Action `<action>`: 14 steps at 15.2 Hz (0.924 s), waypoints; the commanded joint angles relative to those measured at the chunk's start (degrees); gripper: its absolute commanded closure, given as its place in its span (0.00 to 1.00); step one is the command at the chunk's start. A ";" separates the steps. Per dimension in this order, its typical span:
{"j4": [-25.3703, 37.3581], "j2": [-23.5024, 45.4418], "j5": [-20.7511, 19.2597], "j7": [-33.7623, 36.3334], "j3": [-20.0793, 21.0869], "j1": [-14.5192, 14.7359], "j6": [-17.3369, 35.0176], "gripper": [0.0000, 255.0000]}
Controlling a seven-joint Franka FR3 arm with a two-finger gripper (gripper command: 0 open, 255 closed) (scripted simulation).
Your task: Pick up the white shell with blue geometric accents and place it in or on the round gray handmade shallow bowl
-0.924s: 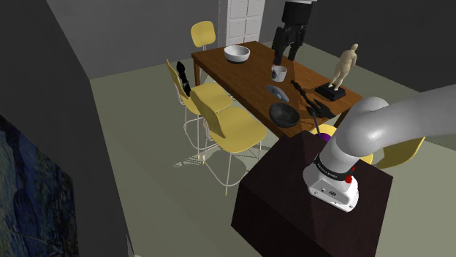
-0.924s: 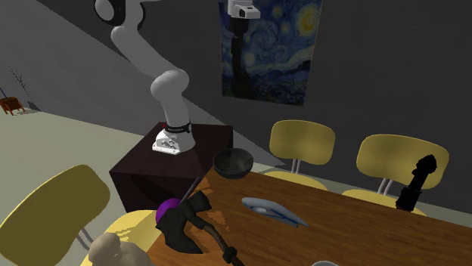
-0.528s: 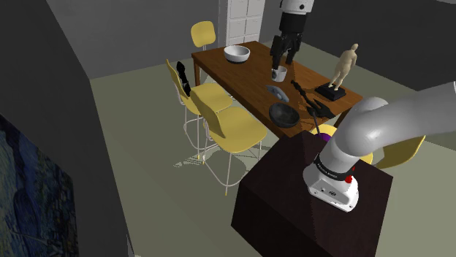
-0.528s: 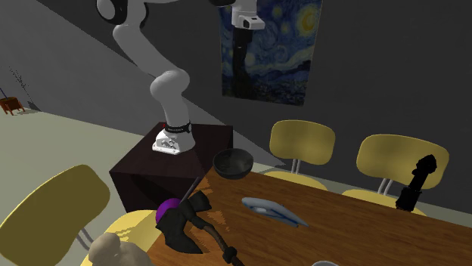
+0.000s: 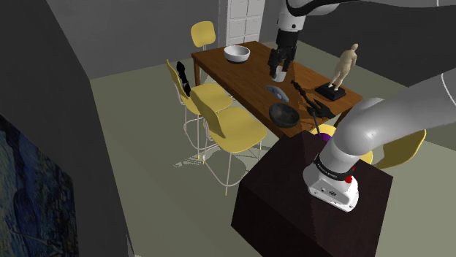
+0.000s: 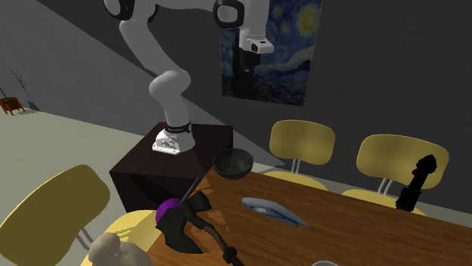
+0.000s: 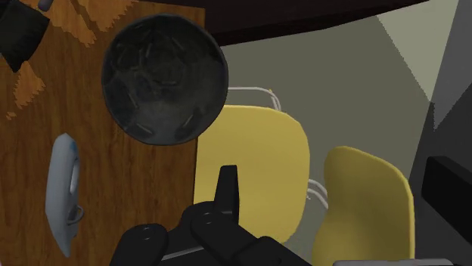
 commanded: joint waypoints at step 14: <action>5.95 25.47 -1.04 -13.00 -10.71 -4.41 19.58 0.00</action>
